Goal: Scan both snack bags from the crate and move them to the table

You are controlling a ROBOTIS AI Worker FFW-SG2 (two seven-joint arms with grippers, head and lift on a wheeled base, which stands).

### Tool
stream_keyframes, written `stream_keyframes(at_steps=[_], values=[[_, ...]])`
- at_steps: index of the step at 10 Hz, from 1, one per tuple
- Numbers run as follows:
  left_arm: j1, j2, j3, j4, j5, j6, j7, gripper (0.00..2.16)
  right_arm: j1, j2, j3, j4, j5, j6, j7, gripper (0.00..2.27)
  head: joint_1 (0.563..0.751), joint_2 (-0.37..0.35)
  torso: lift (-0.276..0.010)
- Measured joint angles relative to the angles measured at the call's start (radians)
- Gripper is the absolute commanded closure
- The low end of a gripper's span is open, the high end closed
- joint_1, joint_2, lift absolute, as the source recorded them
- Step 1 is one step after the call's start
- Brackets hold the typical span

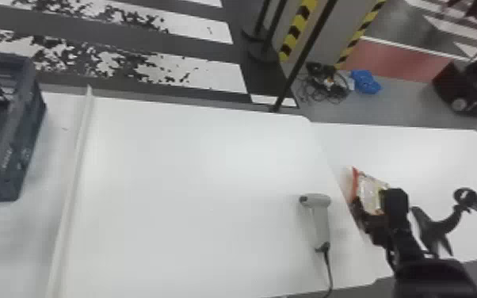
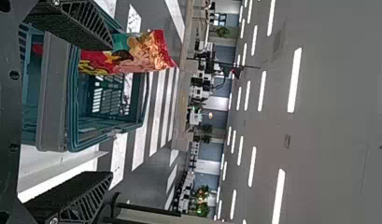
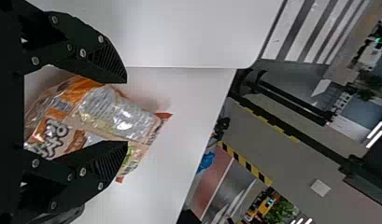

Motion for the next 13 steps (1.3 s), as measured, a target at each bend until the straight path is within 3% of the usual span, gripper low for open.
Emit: stream_keyframes(at_steps=[1,3,6,8,9,11,13], values=[[-0.001,0.000,-0.002,-0.001,-0.003,0.002,0.003,0.04,0.047,0.040,0.000,-0.115,-0.027,-0.027,-0.006,0.08,0.695,-0.350,-0.087],[-0.001,-0.002,-0.007,-0.010,-0.016,0.008,0.008,0.04,0.132,0.112,0.036,-0.333,-0.130,-0.035,0.004,0.08,0.695,-0.253,-0.087],[0.007,-0.006,-0.014,-0.027,-0.029,0.020,0.017,0.04,0.198,0.220,0.221,-0.542,-0.184,0.004,0.011,0.12,0.695,-0.084,-0.087],[0.015,-0.011,-0.023,-0.037,-0.035,0.020,0.019,0.04,0.206,0.275,0.356,-0.568,-0.185,0.003,0.009,0.12,0.695,0.045,-0.087],[0.020,-0.013,-0.027,-0.039,-0.039,0.019,0.020,0.04,0.210,0.292,0.424,-0.563,-0.182,-0.022,0.002,0.12,0.695,0.074,-0.087],[0.031,-0.016,-0.027,-0.041,-0.040,0.017,0.022,0.04,0.206,0.302,0.508,-0.504,-0.164,-0.118,-0.030,0.13,0.695,0.149,-0.087],[0.050,-0.027,-0.027,-0.047,-0.039,0.006,0.028,0.04,0.185,0.303,0.540,-0.426,-0.159,-0.235,-0.039,0.13,0.695,0.176,-0.087]])
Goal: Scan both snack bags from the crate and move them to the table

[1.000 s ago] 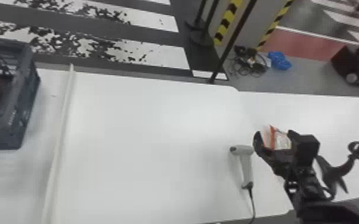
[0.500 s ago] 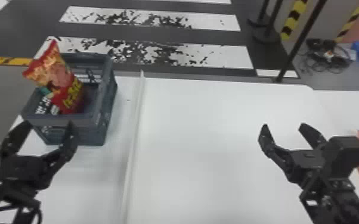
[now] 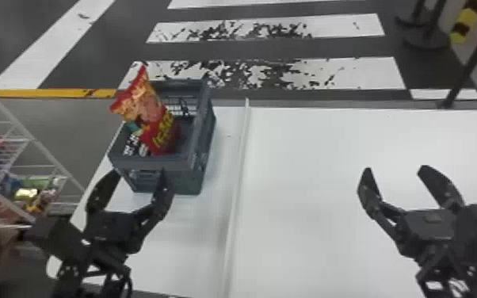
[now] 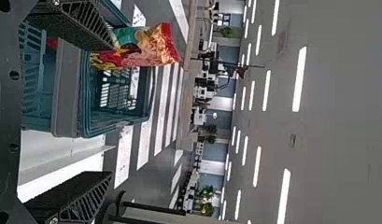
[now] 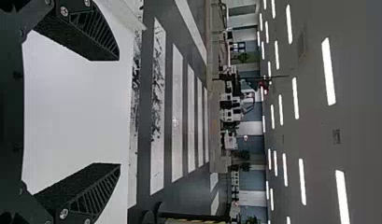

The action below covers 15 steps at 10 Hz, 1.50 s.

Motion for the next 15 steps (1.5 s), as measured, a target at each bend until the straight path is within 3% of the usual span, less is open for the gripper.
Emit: stream_keyframes(at_steps=[4,5,6,7,10,12,15], values=[[0.020,-0.009,0.002,-0.012,-0.008,-0.029,0.019,0.03,0.006,0.000,-0.005,0.036,0.002,-0.056,0.000,0.13,0.695,0.181,-0.087],[0.020,-0.009,0.015,-0.028,-0.009,-0.029,0.018,0.03,0.010,0.000,-0.009,0.036,0.002,-0.062,0.001,0.13,0.695,0.181,-0.087],[0.014,-0.007,0.037,-0.048,0.002,-0.024,0.023,0.20,0.014,0.000,-0.011,0.034,0.002,-0.070,0.001,0.13,0.695,0.188,-0.087],[-0.003,-0.006,0.068,-0.067,0.026,-0.002,0.031,0.17,0.017,0.000,-0.013,0.031,0.003,-0.073,0.001,0.13,0.695,0.206,-0.087],[-0.143,-0.001,0.145,-0.057,0.037,0.208,0.028,0.13,0.013,0.000,-0.003,0.028,0.027,-0.072,0.002,0.13,0.695,0.248,-0.087],[-0.247,0.004,0.157,0.017,0.035,0.246,0.018,0.14,0.010,0.000,0.001,0.029,0.048,-0.065,0.002,0.12,0.695,0.264,-0.087],[-0.409,0.022,0.145,0.190,0.030,0.263,0.015,0.14,-0.001,0.000,0.003,0.036,0.070,-0.044,0.002,0.12,0.695,0.277,-0.087]])
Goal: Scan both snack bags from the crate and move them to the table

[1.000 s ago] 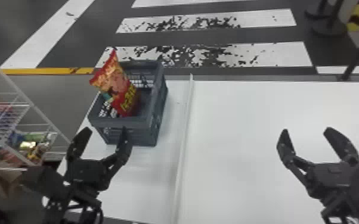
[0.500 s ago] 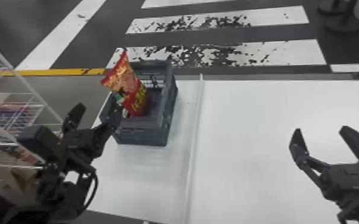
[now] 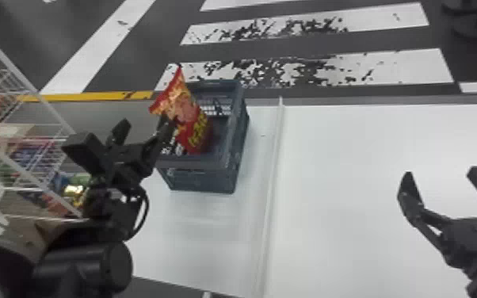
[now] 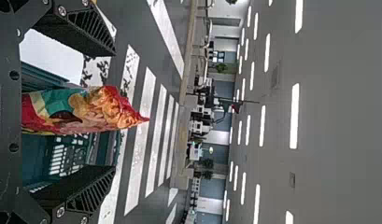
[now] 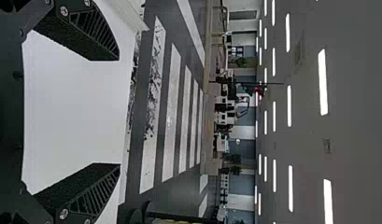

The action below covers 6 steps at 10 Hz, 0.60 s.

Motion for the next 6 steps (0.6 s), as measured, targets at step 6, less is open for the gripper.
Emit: stream_keyframes(at_steps=[6], values=[[-0.270,0.039,-0.072,0.352,0.004,-0.058,-0.023,0.14,-0.002,0.000,0.000,0.017,0.036,0.028,0.002,0.12,0.695,0.276,-0.087]])
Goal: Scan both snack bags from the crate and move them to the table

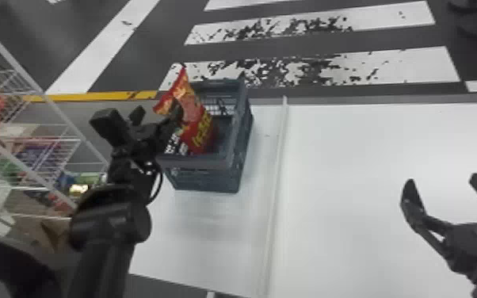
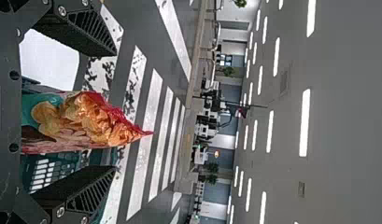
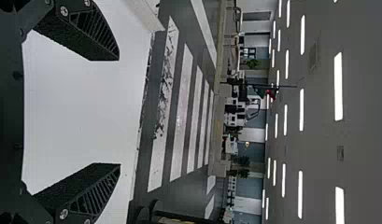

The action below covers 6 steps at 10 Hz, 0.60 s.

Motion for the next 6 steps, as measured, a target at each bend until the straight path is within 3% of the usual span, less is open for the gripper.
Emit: stream_keyframes(at_steps=[2,4,6], values=[[-0.058,0.003,-0.036,0.084,0.001,-0.039,-0.008,0.18,0.004,0.000,0.000,0.001,0.007,0.005,0.000,0.12,0.695,0.266,-0.087],[-0.106,0.004,-0.064,0.154,-0.002,-0.051,-0.017,0.38,0.006,0.000,0.001,0.000,0.011,0.009,0.000,0.12,0.695,0.254,-0.087],[-0.118,0.001,-0.067,0.180,-0.003,-0.046,-0.022,1.63,0.005,0.000,0.005,-0.005,0.011,0.007,0.000,0.12,0.695,0.254,-0.087]])
